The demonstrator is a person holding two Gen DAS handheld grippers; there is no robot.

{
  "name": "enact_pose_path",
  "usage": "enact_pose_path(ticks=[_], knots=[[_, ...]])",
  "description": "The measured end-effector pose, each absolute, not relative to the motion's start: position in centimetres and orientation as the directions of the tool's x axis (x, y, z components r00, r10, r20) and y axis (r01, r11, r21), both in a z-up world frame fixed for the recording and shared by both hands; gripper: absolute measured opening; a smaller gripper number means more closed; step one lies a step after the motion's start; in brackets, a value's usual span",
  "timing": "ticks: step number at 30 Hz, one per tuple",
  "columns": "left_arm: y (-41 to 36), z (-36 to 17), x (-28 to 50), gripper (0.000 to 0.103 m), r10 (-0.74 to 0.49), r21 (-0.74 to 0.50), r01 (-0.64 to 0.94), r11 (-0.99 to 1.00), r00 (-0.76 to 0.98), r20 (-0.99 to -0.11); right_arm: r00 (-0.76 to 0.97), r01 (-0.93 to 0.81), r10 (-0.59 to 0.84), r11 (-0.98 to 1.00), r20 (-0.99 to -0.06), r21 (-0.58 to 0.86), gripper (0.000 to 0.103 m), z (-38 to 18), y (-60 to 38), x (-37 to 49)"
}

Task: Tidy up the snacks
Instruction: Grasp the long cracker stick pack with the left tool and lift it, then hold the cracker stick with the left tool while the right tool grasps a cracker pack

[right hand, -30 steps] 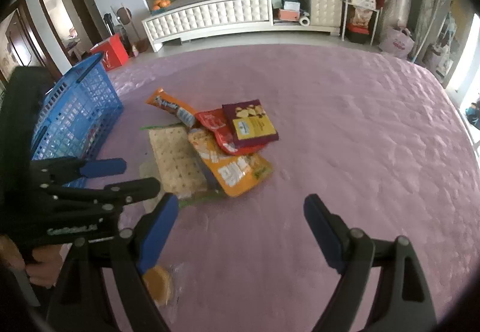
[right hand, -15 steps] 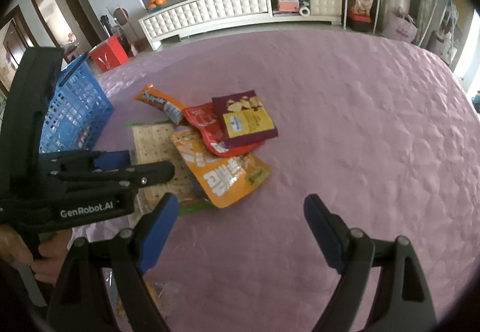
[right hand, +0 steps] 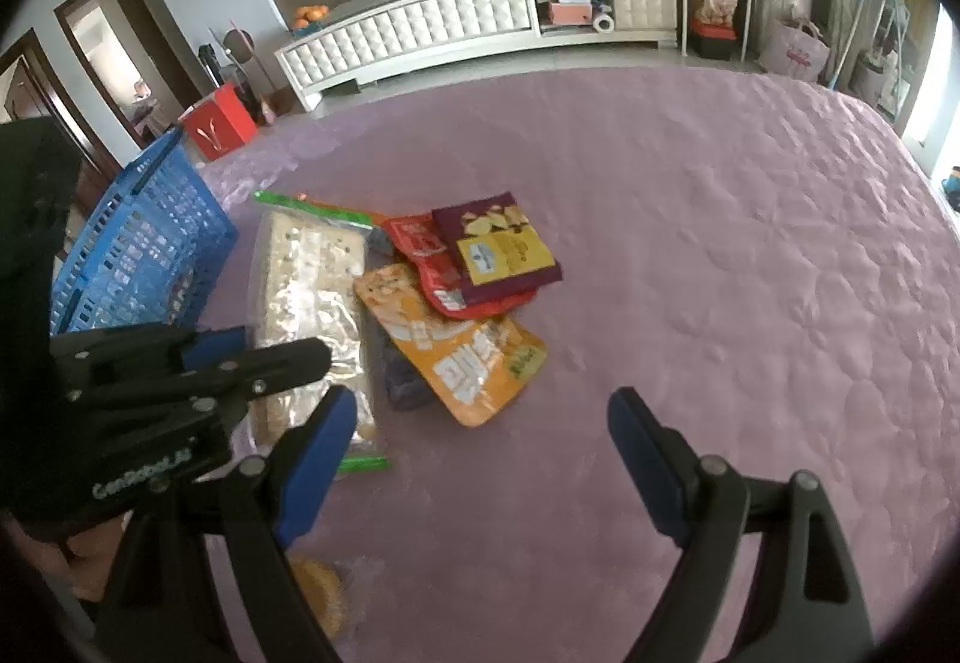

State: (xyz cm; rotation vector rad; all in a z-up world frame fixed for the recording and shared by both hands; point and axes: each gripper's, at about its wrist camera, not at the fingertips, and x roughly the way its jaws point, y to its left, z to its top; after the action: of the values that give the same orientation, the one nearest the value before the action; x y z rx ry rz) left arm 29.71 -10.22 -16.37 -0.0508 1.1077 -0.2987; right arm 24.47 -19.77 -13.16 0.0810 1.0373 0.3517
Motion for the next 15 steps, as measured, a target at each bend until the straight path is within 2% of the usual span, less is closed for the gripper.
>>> enact_pose_path(ticks=[4, 15], knots=[[-10.0, -15.1, 28.3, 0.011, -0.241, -0.154, 0.225, 0.962, 0.442, -0.864, 0.466, -0.263, 0.326, 0.939, -0.823, 0.223, 0.089, -12.4, -19.1, 24.0], [-6.6, -12.5, 23.7, 0.011, -0.128, -0.043, 0.167, 0.985, 0.540, -0.832, 0.429, -0.344, 0.371, 0.910, -0.824, 0.230, 0.089, -11.7, -15.7, 23.2]])
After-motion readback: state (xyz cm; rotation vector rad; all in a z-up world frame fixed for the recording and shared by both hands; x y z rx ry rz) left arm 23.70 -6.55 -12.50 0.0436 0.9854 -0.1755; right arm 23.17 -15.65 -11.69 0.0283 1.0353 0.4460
